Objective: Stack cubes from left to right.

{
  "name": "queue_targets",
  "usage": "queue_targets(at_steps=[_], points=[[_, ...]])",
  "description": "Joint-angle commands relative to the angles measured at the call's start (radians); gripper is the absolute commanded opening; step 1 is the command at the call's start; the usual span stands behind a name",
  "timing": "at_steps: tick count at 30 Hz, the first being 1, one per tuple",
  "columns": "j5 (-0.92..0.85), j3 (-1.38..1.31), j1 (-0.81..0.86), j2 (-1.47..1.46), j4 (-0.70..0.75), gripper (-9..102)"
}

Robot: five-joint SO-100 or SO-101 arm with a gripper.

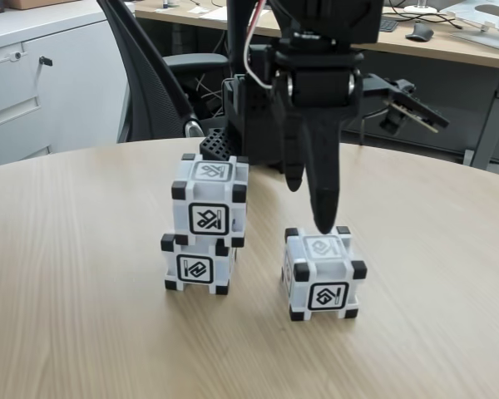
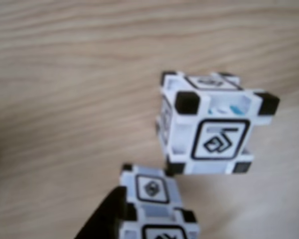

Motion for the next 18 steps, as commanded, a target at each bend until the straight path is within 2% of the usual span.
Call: queue_targets(at_steps=[1, 10, 18], points=[[-0.014, -0.021, -0.005, 0.002, -0.014, 42], [-0.018, -0.018, 0.012, -0.077, -0.175, 41], [-0.028, -0.008, 0.012, -0.155, -0.186, 42]])
